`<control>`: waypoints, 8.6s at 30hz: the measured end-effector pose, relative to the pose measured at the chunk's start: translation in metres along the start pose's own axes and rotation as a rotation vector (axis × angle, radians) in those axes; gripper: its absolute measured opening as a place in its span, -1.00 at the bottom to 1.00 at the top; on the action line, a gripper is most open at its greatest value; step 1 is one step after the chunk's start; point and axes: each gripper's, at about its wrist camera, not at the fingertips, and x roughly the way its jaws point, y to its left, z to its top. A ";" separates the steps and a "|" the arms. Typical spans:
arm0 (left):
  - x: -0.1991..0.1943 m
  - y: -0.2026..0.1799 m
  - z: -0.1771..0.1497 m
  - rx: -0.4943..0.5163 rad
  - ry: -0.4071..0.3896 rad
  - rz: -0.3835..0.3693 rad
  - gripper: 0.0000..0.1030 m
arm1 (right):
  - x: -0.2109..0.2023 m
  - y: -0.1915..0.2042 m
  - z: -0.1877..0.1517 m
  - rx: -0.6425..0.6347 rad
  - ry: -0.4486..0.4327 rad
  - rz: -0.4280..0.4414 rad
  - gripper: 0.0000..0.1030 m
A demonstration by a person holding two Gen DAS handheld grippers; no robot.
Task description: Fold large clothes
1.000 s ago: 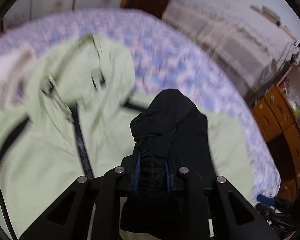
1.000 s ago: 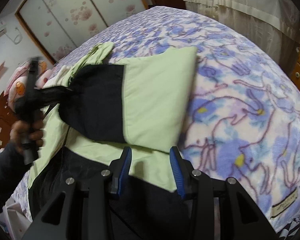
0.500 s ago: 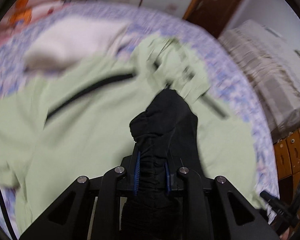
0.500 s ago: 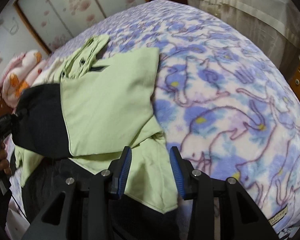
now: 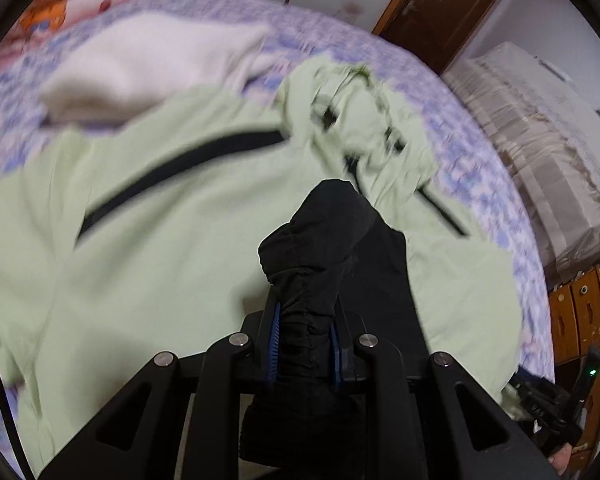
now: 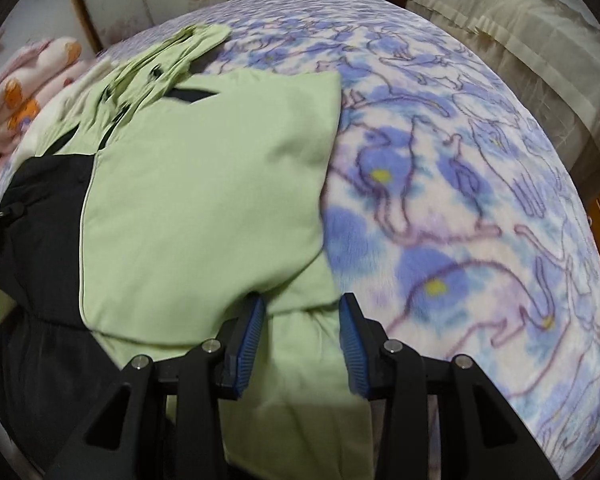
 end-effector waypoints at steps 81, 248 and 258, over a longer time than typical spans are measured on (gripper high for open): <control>0.044 -0.043 -0.034 0.249 0.068 0.241 -0.03 | 0.033 0.125 0.035 -0.133 0.046 0.226 -0.67; -0.023 -0.020 -0.081 0.301 0.192 -0.026 0.32 | -0.074 0.161 -0.050 0.138 0.066 0.225 -0.25; -0.113 0.032 -0.066 0.217 0.080 -0.085 0.42 | -0.088 0.228 -0.016 -0.073 -0.036 0.300 -0.10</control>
